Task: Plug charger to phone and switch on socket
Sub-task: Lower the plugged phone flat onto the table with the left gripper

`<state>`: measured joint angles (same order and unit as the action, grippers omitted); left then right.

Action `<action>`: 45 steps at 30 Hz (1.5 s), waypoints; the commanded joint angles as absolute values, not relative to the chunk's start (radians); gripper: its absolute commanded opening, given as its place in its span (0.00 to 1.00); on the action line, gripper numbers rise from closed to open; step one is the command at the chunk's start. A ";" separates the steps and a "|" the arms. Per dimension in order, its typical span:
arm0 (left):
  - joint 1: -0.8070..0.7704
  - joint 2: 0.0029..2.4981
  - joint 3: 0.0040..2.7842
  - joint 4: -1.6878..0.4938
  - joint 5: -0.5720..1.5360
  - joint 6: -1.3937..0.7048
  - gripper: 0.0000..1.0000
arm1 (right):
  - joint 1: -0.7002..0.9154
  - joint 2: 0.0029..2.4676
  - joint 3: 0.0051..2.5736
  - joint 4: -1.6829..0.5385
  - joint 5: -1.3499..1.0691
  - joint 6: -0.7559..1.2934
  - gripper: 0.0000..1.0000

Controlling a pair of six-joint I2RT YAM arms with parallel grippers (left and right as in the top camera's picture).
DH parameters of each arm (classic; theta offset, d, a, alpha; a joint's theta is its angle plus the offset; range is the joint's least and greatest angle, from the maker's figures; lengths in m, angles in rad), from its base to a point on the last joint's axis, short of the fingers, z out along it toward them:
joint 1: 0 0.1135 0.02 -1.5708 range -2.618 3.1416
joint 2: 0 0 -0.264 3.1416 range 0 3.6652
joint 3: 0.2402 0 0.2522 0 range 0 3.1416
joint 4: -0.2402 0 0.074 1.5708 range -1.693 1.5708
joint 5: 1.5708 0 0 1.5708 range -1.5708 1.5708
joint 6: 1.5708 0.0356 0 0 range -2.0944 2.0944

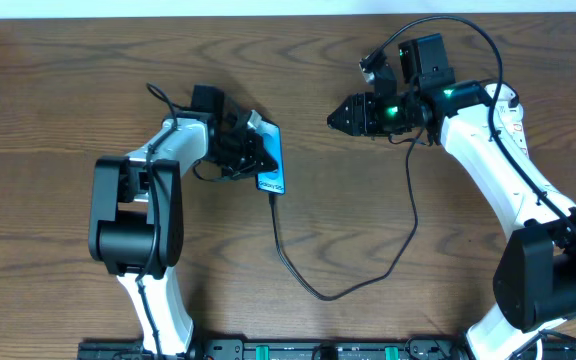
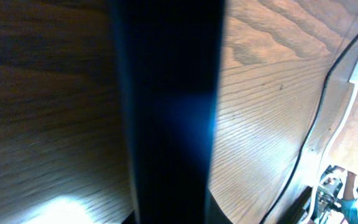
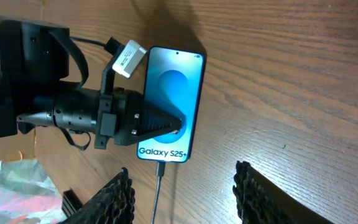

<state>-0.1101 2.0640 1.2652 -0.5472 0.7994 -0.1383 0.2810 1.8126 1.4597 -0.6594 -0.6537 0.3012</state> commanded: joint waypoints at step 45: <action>-0.108 2.093 1.274 -0.541 0.765 -0.162 0.32 | 0.290 1.788 1.483 -0.677 -0.634 0.271 0.54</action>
<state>-0.1184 2.0754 1.2652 -0.5385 0.7876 -0.1608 0.2810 1.8126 1.4597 -0.6746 -0.6319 0.2909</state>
